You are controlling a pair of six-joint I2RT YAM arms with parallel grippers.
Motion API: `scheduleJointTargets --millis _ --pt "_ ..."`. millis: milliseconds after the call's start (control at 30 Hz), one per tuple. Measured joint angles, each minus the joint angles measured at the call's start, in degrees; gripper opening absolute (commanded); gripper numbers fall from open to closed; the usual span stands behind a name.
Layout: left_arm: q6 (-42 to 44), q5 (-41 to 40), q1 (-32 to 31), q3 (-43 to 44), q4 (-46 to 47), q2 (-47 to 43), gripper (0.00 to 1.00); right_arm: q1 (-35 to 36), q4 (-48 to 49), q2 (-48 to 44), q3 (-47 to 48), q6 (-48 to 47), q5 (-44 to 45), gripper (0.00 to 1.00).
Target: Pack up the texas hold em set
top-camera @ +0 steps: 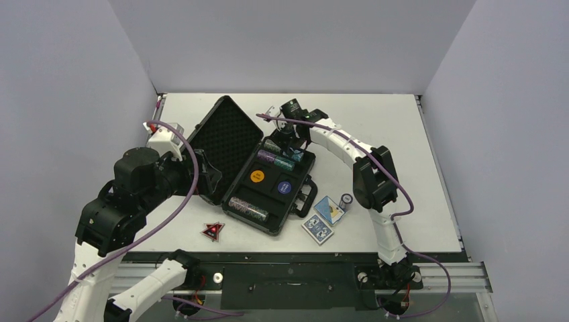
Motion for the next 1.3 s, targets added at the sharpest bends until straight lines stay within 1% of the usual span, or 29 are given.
scheduleJointTargets --millis 333,600,667,900,1033,1300 --pt "0.0 0.0 0.0 0.0 0.0 0.4 0.96 0.1 1.6 0.0 0.5 0.3 1.4 0.64" --pt "0.0 -0.2 0.0 0.0 0.0 0.5 0.96 0.4 3.2 -1.4 0.4 4.2 4.6 0.63" --pt "0.0 -0.3 0.0 0.0 0.0 0.4 0.96 0.4 4.5 -3.7 -0.9 5.7 5.2 0.63" --pt "-1.0 -0.5 0.0 -0.1 -0.4 -0.8 0.96 0.5 9.1 -17.4 -8.9 10.9 6.1 0.63" --pt "-1.7 -0.8 0.0 -0.3 -1.4 -1.7 0.96 0.8 10.2 -23.3 -12.6 13.3 7.2 0.62" --pt "-5.3 -6.4 0.0 -4.6 -4.3 -5.1 0.96 4.2 10.2 -33.9 -23.0 17.0 10.7 0.62"
